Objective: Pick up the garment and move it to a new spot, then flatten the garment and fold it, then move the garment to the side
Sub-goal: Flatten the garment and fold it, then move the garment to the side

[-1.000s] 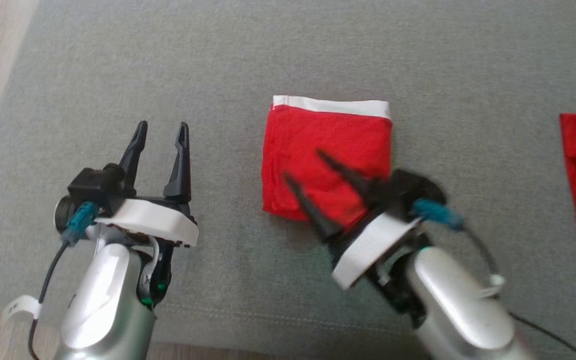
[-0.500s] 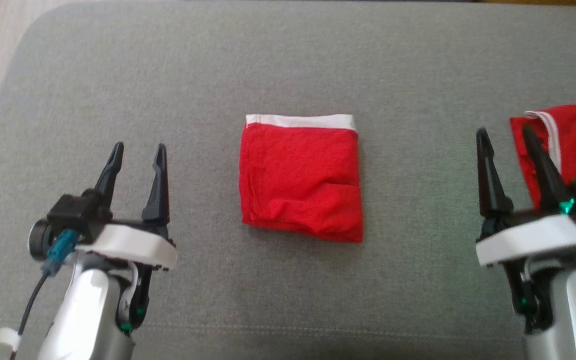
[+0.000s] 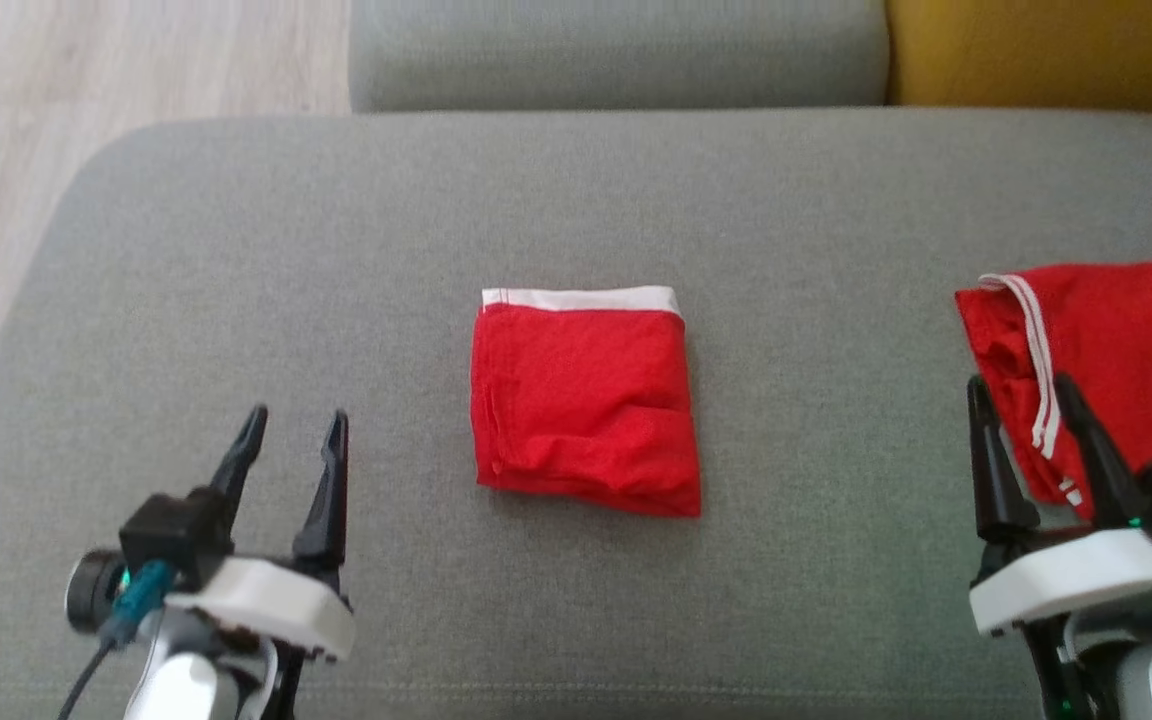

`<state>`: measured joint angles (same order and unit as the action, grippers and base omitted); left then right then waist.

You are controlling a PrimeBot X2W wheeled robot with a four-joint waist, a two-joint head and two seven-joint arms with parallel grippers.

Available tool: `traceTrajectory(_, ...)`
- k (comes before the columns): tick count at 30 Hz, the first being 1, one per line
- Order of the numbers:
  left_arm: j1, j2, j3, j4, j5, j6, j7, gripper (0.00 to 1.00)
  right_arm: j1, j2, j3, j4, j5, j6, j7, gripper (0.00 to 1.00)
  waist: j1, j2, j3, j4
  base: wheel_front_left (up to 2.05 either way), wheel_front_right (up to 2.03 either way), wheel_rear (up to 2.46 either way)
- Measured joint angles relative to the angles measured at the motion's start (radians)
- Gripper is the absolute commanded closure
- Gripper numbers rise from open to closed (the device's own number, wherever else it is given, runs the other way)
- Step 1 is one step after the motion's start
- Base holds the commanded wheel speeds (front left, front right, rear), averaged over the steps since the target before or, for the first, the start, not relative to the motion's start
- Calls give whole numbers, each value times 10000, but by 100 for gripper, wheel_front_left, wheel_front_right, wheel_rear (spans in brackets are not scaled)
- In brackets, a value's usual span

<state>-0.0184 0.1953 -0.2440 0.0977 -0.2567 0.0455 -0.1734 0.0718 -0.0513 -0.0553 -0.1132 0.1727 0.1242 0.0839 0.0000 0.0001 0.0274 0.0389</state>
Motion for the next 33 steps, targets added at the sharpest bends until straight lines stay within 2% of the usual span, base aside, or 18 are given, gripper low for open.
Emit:
traceTrajectory(10,587,261,38,-387,-104,174,288,0,447,50,-119,-186,-73,0,238,0,0,0,-403,157,0,0,0)
traceTrajectory(33,590,303,-6,-487,-192,336,370,0,449,63,-102,-251,-73,0,328,0,0,0,-382,230,0,0,0)
